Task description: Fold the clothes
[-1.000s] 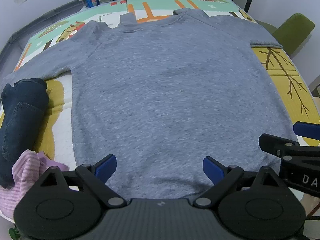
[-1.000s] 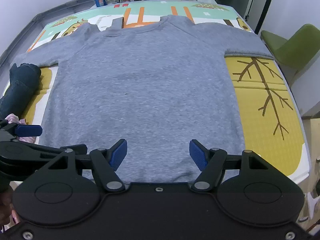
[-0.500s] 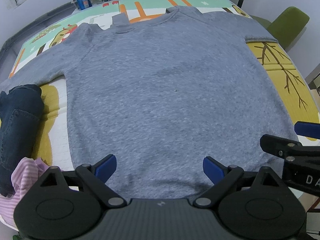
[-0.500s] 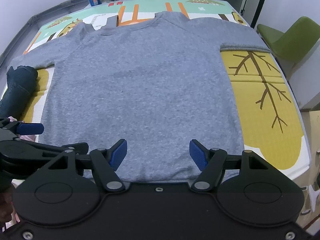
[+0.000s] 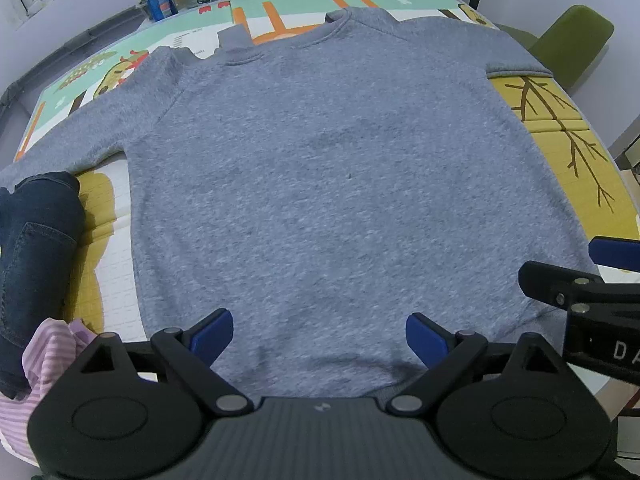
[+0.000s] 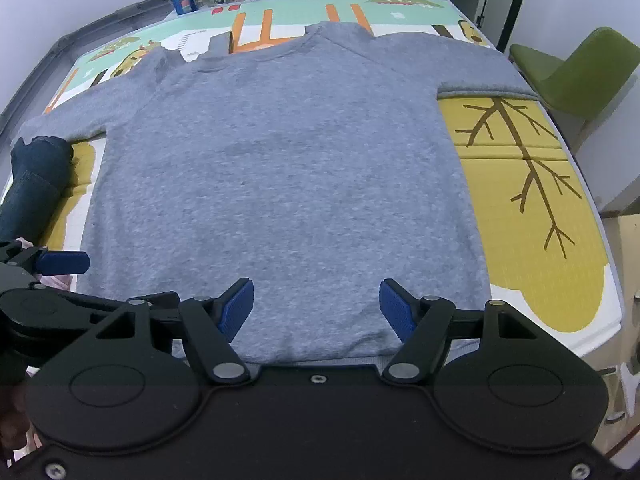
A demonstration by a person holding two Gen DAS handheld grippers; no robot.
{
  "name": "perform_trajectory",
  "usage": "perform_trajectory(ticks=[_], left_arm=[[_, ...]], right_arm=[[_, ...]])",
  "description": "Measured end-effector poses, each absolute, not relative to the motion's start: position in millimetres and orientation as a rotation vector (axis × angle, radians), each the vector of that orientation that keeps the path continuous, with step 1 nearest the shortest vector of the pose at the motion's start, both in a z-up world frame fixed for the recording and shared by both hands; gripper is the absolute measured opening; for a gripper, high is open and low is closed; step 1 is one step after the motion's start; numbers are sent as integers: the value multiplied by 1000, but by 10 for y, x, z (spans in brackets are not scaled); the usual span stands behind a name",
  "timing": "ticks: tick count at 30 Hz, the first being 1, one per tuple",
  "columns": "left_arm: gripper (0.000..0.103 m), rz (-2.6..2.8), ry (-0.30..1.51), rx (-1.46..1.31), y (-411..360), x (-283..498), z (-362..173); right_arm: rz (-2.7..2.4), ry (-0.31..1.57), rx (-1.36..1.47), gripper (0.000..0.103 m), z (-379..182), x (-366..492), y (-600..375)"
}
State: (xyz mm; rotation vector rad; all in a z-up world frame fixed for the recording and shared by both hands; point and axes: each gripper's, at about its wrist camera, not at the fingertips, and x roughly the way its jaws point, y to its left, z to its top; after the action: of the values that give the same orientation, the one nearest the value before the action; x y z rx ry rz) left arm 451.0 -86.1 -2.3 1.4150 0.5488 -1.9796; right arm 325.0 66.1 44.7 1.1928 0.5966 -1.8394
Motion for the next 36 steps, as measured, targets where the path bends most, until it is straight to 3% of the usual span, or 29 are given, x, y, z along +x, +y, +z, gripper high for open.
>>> perform_trajectory(ticks=[36], left_arm=[[95,-2032,533,1416,-892,4510,-30]], right_arm=[[-1900,569,1180,71,483,3292,731]])
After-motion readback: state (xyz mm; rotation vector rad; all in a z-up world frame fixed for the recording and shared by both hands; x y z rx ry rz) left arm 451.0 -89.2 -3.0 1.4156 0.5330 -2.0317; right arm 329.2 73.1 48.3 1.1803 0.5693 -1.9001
